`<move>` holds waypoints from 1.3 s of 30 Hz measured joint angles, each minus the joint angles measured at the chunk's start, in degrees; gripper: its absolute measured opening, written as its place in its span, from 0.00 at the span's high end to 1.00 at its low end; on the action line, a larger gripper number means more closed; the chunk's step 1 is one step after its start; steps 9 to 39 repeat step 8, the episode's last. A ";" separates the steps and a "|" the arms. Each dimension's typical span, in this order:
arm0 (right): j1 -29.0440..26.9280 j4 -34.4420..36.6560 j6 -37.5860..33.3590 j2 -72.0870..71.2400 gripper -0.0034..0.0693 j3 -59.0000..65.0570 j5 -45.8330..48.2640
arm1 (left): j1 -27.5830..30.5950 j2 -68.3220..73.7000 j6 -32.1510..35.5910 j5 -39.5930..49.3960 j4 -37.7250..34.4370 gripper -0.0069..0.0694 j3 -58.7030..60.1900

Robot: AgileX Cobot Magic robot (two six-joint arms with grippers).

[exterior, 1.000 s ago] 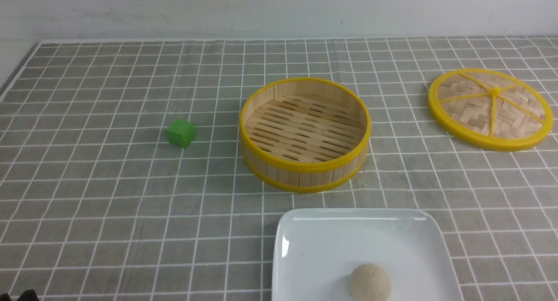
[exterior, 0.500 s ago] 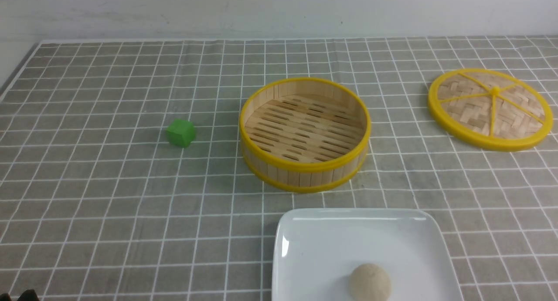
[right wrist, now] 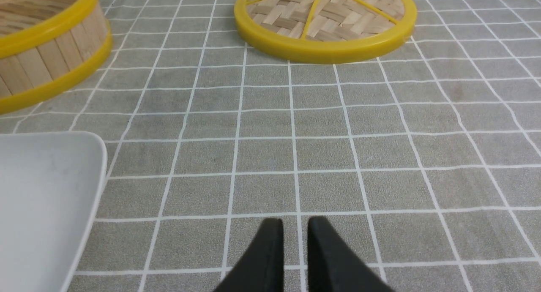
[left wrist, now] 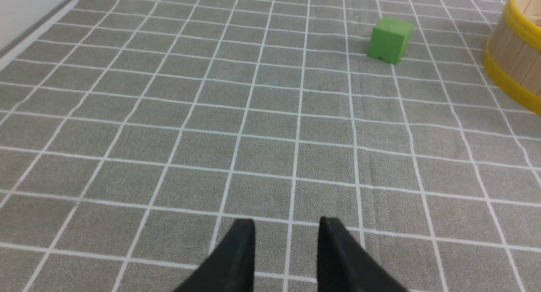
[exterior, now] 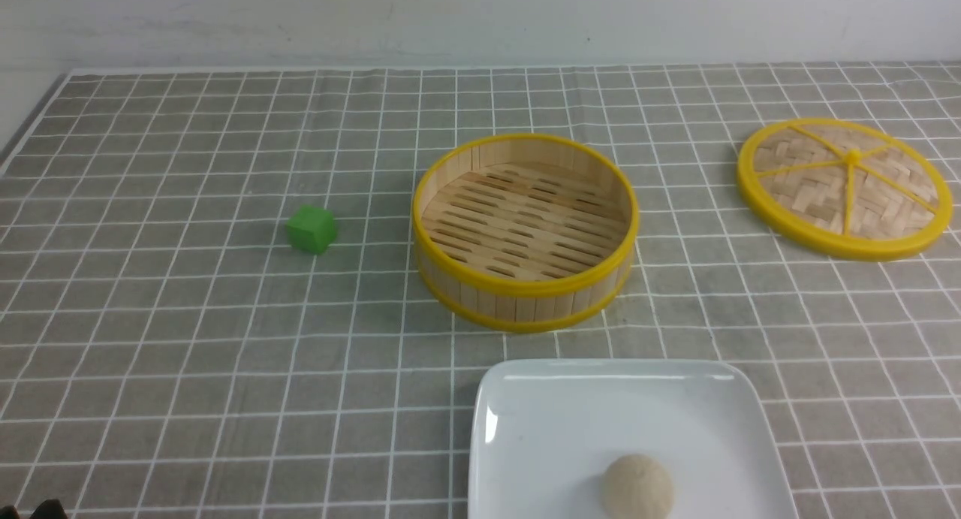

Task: Put the steamed buns into the plate on the grey tablecloth.

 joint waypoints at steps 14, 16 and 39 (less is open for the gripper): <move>0.00 0.00 0.02 0.00 0.78 0.00 -0.04 | 0.00 0.00 0.00 0.00 -0.03 0.59 0.00; 0.00 0.00 0.02 0.00 0.78 0.00 -0.04 | 0.00 0.00 0.00 0.00 -0.03 0.59 0.00; 0.00 0.00 0.02 0.00 0.78 0.00 -0.04 | 0.00 0.00 0.00 0.00 -0.03 0.59 0.00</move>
